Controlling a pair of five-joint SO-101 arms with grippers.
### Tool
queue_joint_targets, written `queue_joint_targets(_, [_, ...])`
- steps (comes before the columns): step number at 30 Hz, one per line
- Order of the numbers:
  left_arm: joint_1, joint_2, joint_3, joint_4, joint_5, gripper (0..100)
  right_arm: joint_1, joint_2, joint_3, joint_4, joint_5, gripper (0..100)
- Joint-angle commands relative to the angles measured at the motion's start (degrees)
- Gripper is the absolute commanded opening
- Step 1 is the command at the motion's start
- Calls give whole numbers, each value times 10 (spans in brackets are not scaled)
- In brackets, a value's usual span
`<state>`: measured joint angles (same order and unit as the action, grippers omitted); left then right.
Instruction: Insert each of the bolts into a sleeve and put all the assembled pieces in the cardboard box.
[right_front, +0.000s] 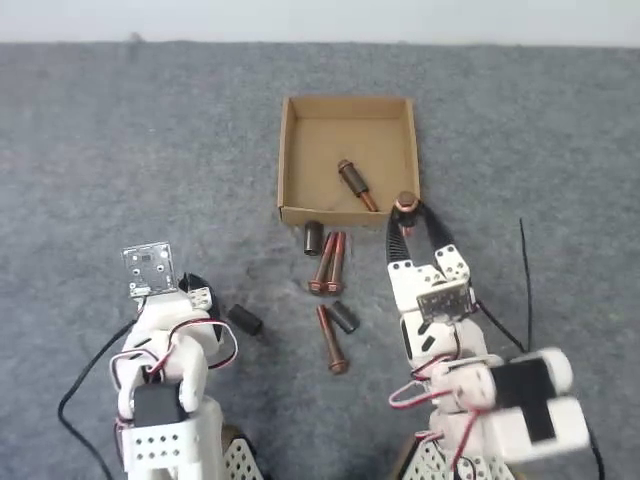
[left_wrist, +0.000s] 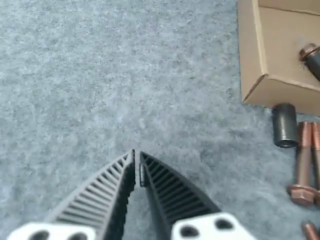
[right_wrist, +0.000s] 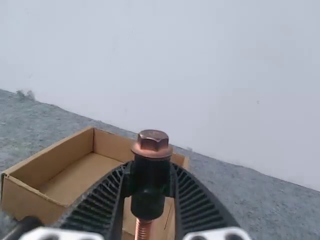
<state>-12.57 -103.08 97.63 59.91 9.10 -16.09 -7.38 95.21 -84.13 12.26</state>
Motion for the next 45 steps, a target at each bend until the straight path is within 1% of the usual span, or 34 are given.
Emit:
queue_joint_targets(1, [-5, 0, -10, 1, -6, 11, 12, -113, -24, 109, 9, 6])
queue_joint_targets(4, [-5, 0, -10, 1, -6, 11, 22, -193, -62, 243, 8, 6])
queue_joint_targets(8, [-5, 0, -10, 1, -6, 11, 22, -288, -113, 448, 8, 6])
queue_joint_targets(12, [-5, 0, -10, 1, -7, 11, 21, -345, -167, 621, 8, 6])
queue_joint_targets(16, [-5, 0, -10, 1, -7, 11, 21, -337, -271, 791, 8, 6])
queue_joint_targets(18, [-5, 0, -10, 1, -7, 11, 22, -315, -338, 884, 8, 6])
queue_joint_targets(21, [-5, 0, -10, 1, -7, 11, 22, -262, -442, 997, 8, 6])
queue_joint_targets(27, [-5, 0, -10, 0, -8, 11, 22, -108, -648, 1139, 11, 6])
queue_joint_targets(34, [-5, 0, -10, 0, -8, 11, 19, 81, -886, 1264, 11, 6])
queue_joint_targets(39, [-5, 0, -10, 0, -8, 11, 18, 187, -1042, 1358, 12, 6])
queue_joint_targets(42, [-5, 0, -10, 0, -8, 11, 13, 244, -1116, 1395, 12, 6])
queue_joint_targets(45, [-5, 0, -10, 0, -8, 11, 12, 301, -1165, 1404, 12, 6])
